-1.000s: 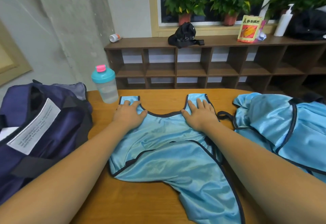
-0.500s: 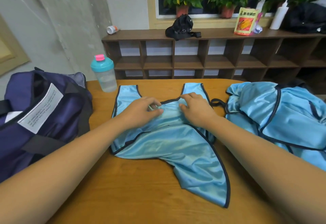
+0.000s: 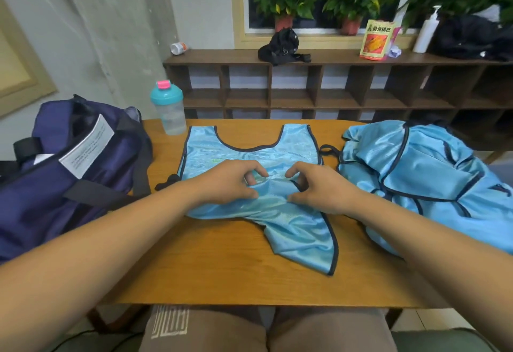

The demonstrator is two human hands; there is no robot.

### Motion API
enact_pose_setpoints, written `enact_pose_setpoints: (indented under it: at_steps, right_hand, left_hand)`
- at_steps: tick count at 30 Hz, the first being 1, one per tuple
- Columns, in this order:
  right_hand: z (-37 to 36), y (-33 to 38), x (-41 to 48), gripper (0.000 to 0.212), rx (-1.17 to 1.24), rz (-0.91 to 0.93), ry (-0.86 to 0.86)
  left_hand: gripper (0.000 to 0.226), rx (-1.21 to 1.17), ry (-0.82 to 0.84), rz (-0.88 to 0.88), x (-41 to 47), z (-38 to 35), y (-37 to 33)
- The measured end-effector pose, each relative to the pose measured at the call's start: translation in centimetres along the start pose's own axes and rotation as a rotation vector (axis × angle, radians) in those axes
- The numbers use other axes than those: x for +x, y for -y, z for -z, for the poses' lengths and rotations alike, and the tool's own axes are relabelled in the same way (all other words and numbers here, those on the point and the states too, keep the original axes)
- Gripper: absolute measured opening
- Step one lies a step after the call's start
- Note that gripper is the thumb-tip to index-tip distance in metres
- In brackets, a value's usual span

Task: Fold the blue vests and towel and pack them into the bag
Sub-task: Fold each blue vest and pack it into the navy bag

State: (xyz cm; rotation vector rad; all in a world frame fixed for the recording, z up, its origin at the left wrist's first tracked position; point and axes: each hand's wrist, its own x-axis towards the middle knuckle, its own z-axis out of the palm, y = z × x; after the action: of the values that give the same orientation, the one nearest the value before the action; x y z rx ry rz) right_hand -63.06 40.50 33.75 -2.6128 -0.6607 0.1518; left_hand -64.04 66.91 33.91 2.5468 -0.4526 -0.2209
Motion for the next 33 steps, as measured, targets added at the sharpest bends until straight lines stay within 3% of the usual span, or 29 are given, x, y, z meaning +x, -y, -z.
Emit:
enact_pose_setpoints:
  at_steps: [4,7,12,17,23,25,27,29,33]
  right_hand:
    - [1.0,1.5,-1.4,0.032,0.201,0.078,-0.14]
    - [1.7,3.3,-2.8,0.034,0.297,0.199,-0.236]
    - [1.0,5.2,-5.3,0.06,0.222,0.199,-0.036]
    - [-1.2,4.9,-7.2,0.02,0.047,0.29,0.006]
    - [-1.8,8.1,-10.2,0.01,0.097,0.472,0.039]
    - [-2.3,9.3,-11.0,0.013,0.116,0.513,0.107]
    - [-2.8,10.2,-11.4,0.017,0.148,0.53,0.179]
    - [-2.9,10.7,-11.4,0.02,0.197,0.508,0.204]
    - [-3.1,9.3,-9.0,0.015,0.265,0.364,-0.048]
  left_hand:
    - [0.046,0.006,-0.054,-0.026,-1.2,1.6,-1.0]
    - [0.047,-0.01,-0.063,-0.052,-3.5,3.3,-1.2]
    - [0.05,-0.067,-0.004,-0.058,-8.5,4.8,-0.9]
    - [0.054,-0.081,0.163,-0.003,-12.9,4.3,0.4]
    - [0.056,-0.049,0.536,0.11,-15.4,4.2,0.6]
    - [0.053,-0.045,0.573,0.102,-15.4,4.3,0.5]
    - [0.045,0.005,0.467,0.083,-14.9,4.1,0.7]
    - [0.033,0.082,0.241,0.062,-13.9,3.4,1.0]
    - [0.02,0.059,-0.263,0.038,-11.1,0.8,2.2]
